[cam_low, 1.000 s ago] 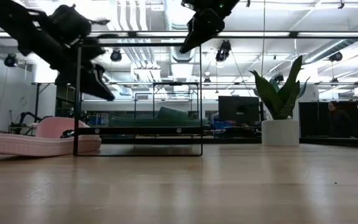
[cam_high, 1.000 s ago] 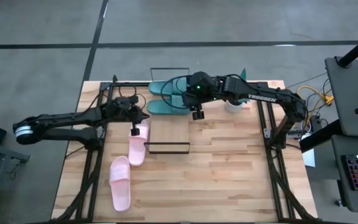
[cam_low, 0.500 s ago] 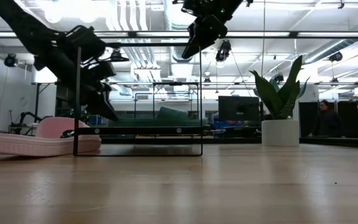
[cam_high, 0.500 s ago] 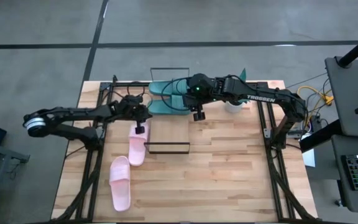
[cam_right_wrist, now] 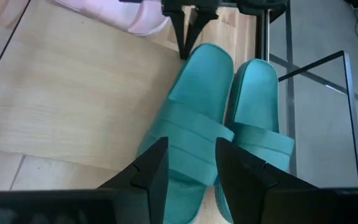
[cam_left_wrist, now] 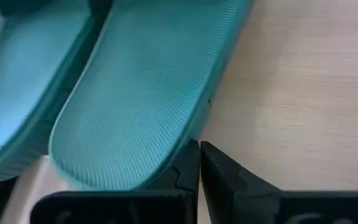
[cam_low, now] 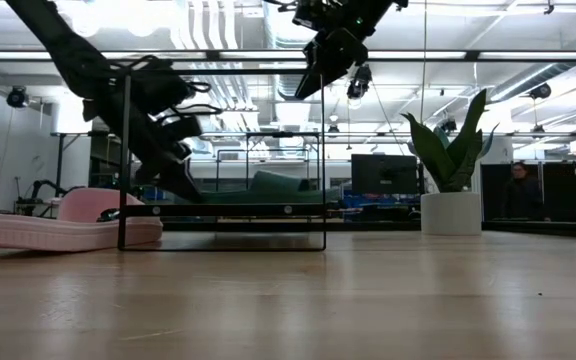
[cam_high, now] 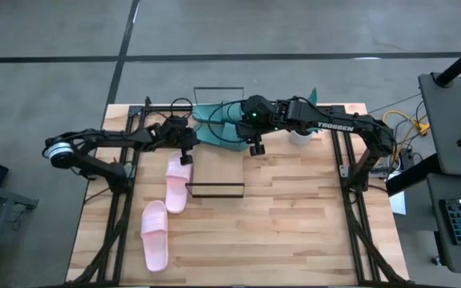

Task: Pick and place slides into the shelf
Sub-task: Put the green slides on the shelf

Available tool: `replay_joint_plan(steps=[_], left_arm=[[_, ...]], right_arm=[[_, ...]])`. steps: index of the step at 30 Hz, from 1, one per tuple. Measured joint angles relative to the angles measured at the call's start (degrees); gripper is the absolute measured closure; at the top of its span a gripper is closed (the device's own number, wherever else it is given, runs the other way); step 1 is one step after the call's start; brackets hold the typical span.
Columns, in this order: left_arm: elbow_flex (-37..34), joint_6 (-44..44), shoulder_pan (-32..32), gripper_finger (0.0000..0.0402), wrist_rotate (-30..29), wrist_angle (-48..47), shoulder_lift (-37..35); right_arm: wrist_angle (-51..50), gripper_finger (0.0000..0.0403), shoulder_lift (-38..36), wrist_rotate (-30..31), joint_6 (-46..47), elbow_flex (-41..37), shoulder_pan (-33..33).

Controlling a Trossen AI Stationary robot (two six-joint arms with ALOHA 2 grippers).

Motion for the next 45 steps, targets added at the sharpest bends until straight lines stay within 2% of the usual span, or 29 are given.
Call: replay_joint_plan(steps=[7, 14, 19, 23, 28, 33, 39, 45], left_arm=[[1.00, 1.15, -0.01, 0.0402, -2.08, -0.04, 0.18], [1.00, 0.20, -0.01, 0.0402, -3.09, -1.45, -3.04], [0.96, -0.55, -0.01, 0.0402, -3.00, -3.47, -6.66], [0.92, -0.55, -0.01, 0.0402, -1.12, -4.29, -9.38], [0.87, -0.55, -0.01, 0.0402, 0.02, -4.14, -11.87], [0.85, -0.43, -0.01, 0.0402, 0.06, -4.14, -12.74], [0.83, 1.15, -0.01, 0.0402, 0.09, -4.03, -11.72], [0.83, 1.11, -0.01, 0.0402, 0.13, -4.04, -11.19]], right_arm=[[-1.07, 0.0280, 0.00, 0.00, 0.44, -0.19, 0.00], [-4.28, 0.0287, 0.00, -0.28, 3.13, -1.32, 0.02], [-4.00, 0.0301, 0.00, -4.73, 4.89, -5.74, 0.02], [2.45, 0.0320, 0.07, -6.01, 5.89, -13.24, 0.70], [18.04, 0.0354, 0.11, -6.09, 4.42, -22.45, 1.20], [25.38, 0.0388, 0.11, -6.08, 4.14, -28.44, 1.11], [35.55, 0.0394, 0.31, -6.22, 3.77, -33.84, 1.16], [38.14, 0.0394, 0.31, -5.53, 4.30, -36.37, 0.74]])
